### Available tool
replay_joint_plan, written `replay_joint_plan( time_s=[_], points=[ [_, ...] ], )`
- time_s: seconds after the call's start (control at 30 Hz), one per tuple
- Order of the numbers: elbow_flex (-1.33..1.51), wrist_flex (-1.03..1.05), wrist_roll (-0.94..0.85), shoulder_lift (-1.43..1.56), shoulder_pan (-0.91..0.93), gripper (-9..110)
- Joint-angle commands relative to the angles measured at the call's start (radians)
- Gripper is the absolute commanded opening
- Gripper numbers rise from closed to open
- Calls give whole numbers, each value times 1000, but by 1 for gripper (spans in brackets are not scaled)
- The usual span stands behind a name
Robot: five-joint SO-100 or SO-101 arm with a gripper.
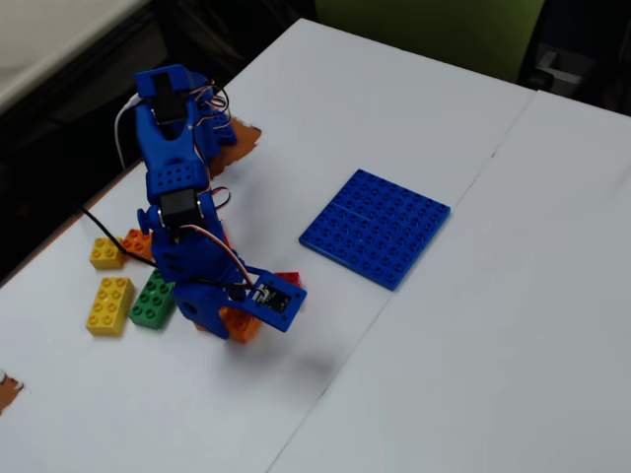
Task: Pick up the 2x4 orange block and go up the 8x8 blue block.
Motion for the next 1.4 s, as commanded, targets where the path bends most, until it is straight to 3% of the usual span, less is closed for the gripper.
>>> replay_joint_plan(
  time_s=[0.0,0.37,0.47,0.6,0.8,0.97,1.17,1.37],
  points=[
    [-48,20,11,43,6,6],
    [-46,477,38,380,35,3],
    [86,489,94,555,26,3],
    [255,489,268,758,-37,4],
    [293,489,595,911,-207,4],
    [233,428,871,977,-377,3],
    [233,118,1253,1046,-549,0],
    [232,-63,1247,1034,-635,0]
  ],
)
